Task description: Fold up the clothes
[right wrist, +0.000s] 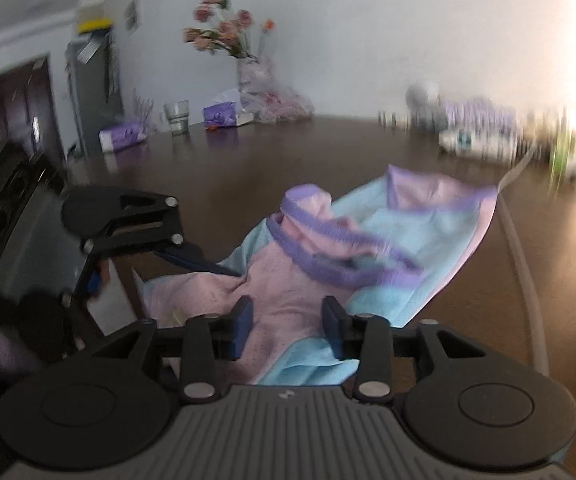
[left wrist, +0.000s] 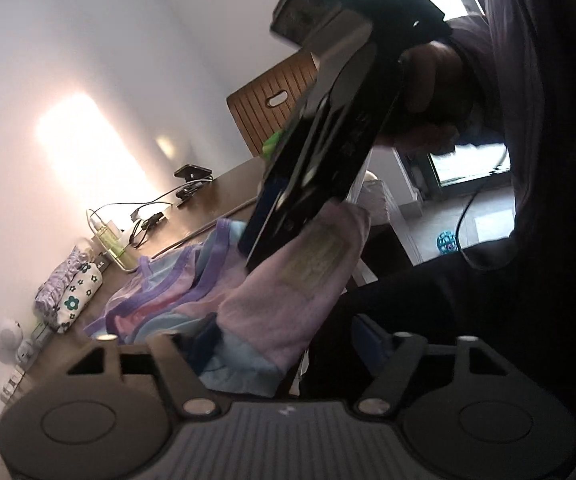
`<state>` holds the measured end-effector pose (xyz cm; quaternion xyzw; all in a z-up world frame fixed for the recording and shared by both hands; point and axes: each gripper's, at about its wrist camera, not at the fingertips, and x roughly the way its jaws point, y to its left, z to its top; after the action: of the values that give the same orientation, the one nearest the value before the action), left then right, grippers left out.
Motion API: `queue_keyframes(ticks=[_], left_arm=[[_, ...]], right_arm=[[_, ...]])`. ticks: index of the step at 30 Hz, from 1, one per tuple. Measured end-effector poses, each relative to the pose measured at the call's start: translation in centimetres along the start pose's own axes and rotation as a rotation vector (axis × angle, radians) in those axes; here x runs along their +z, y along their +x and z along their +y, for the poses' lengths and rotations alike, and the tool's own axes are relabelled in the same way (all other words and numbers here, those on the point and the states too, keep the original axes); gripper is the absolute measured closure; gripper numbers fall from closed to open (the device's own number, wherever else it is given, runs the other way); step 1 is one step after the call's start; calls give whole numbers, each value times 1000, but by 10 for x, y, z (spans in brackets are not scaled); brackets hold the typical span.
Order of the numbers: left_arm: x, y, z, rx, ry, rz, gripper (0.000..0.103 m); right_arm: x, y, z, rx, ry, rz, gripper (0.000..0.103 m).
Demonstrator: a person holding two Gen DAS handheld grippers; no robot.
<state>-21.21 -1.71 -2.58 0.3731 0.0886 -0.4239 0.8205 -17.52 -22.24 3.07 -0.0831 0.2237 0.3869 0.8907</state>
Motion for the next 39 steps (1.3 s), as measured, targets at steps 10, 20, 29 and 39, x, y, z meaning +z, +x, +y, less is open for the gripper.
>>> queue_keyframes(ticks=[10,20,29,39], left_arm=[[6,-5,37,-135,-150,43,61],[16,-23,36,-139,-151,30,62],[14,-17,29,-122,-91,-3,38],[7,-3,58,-301,-344,5,93]], right_arm=[[-27,-22,31,103,-520,-56,27],[-15,-12,24,208,-475,14,87],[-1,-31,1,398,-299,31,89],[6,-45,-32,413,-120,-11,56]])
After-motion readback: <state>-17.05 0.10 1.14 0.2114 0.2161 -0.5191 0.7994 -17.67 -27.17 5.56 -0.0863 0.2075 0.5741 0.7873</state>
